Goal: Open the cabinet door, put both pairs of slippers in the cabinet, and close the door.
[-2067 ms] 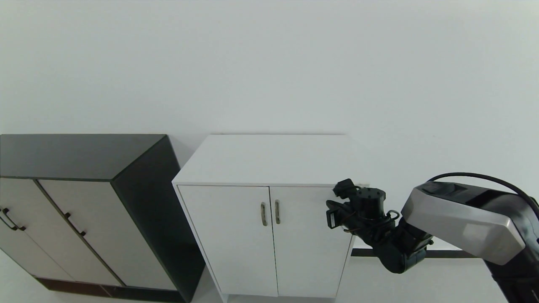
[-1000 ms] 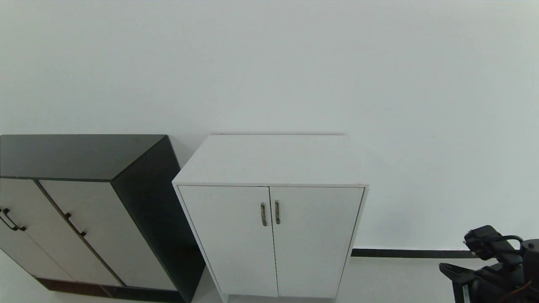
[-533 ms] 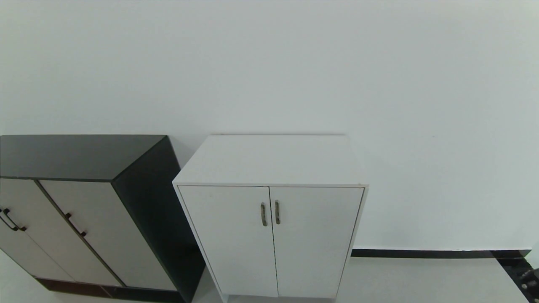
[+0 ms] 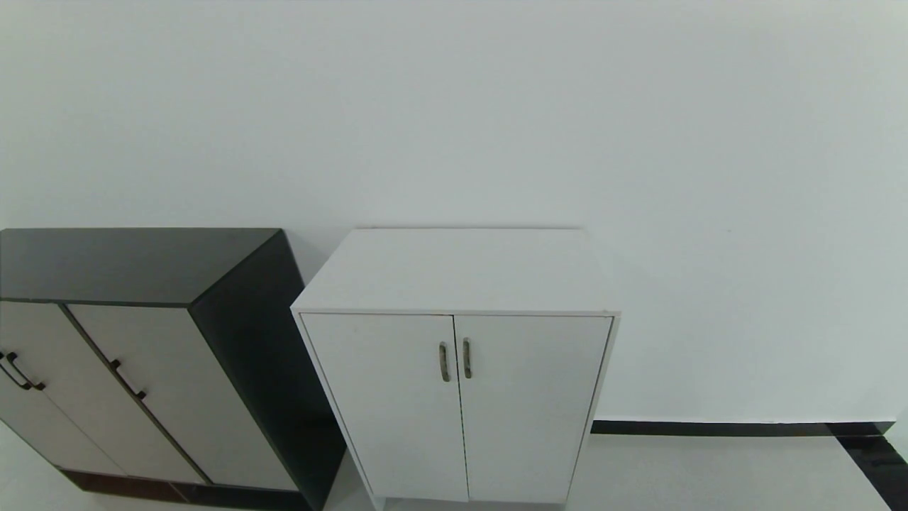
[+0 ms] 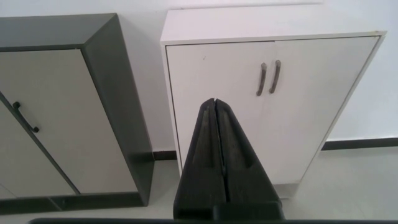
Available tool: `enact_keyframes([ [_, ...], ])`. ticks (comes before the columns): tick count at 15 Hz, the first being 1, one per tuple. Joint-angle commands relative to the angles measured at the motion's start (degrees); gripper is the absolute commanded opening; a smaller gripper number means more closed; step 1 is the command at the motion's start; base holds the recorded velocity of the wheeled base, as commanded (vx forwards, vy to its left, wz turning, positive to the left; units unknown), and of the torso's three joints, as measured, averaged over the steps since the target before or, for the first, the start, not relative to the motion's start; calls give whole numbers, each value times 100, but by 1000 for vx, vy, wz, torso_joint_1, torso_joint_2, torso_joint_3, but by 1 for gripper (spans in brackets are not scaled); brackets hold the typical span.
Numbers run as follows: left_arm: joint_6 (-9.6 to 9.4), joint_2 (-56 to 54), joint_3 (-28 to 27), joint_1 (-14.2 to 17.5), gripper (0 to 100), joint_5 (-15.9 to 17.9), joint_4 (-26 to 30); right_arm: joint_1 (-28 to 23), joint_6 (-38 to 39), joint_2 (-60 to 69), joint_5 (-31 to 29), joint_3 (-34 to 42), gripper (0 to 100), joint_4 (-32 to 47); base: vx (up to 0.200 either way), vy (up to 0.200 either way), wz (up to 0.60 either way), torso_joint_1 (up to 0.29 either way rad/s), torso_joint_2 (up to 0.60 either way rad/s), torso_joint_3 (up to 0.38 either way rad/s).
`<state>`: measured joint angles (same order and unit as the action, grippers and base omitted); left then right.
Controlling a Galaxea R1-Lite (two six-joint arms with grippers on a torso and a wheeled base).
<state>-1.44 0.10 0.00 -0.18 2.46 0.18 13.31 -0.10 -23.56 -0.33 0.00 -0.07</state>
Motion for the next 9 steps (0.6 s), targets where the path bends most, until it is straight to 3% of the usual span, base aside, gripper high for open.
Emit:
enact_keyframes([
  [1,3,-1,0,1,0,0,-1,-628,-8,1100,7,0,0,7,0,0,0,0,0,0],
  [3,3,-1,0,1,0,0,-1,-804,-17,1803,7,0,0,7,0,0,0,0,0,0],
  [9,3,-1,0,1,0,0,-1,-848,-34,1803,-187,-9,0,7,0,0,0,0,0,0],
])
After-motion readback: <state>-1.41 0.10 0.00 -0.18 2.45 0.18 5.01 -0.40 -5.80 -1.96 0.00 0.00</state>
